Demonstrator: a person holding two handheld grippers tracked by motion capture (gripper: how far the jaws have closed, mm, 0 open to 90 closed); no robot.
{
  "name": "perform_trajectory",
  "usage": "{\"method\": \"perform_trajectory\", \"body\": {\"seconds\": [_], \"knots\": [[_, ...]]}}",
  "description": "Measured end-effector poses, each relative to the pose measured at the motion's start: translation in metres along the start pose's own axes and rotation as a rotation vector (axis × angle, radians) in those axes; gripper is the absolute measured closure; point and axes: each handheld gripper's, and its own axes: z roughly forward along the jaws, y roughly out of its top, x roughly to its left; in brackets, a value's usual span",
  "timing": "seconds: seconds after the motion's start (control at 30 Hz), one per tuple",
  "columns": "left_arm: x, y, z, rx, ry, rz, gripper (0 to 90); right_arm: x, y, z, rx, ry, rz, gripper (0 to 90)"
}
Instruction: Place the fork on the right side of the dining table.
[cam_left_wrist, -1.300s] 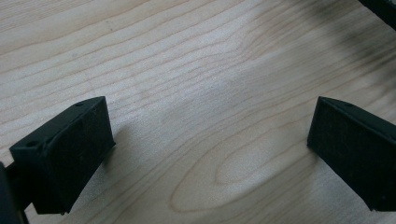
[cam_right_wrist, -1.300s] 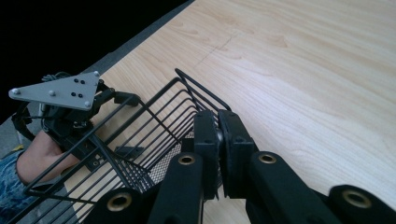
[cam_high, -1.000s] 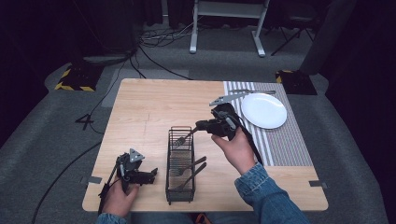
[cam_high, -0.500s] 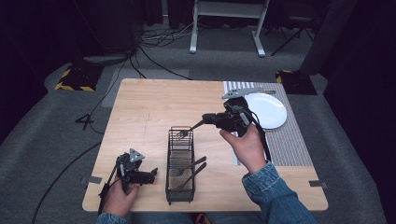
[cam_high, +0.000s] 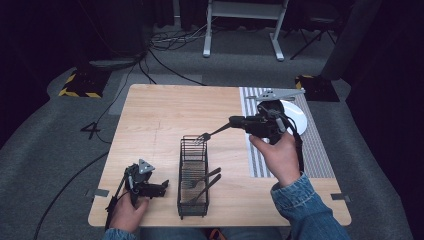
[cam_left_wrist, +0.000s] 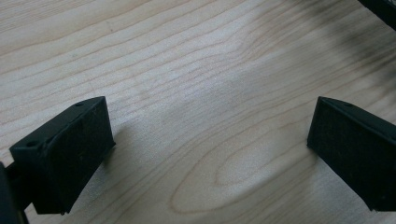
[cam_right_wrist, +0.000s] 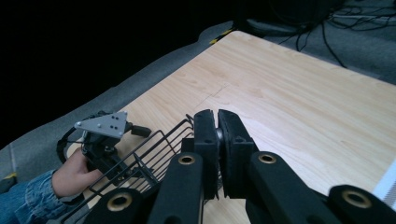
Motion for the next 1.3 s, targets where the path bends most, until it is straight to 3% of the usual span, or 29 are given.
{"method": "perform_trajectory", "body": {"seconds": [0.67, 0.9, 1.13, 1.23, 1.3], "knots": [[0.0, 0.0, 0.0, 0.001, 0.0, 0.003, 0.3, -0.031, -0.01, -0.049, -0.039, -0.093, 0.046, 86.4], [0.0, 0.0, 0.0, 0.001, 0.001, 0.003, 0.3, -0.052, -0.019, -0.07, -0.042, -0.161, 0.085, 86.4], [0.0, 0.0, 0.0, 0.001, 0.001, 0.002, 0.3, -0.068, -0.025, -0.081, -0.042, -0.2, 0.119, 86.4], [0.0, 0.0, 0.0, 0.001, 0.001, 0.003, 0.3, -0.075, -0.028, -0.084, -0.031, -0.241, 0.12, 86.4], [0.0, 0.0, 0.0, 0.001, 0.001, 0.002, 0.3, -0.08, -0.031, -0.083, -0.014, -0.296, 0.114, 86.4]]}}
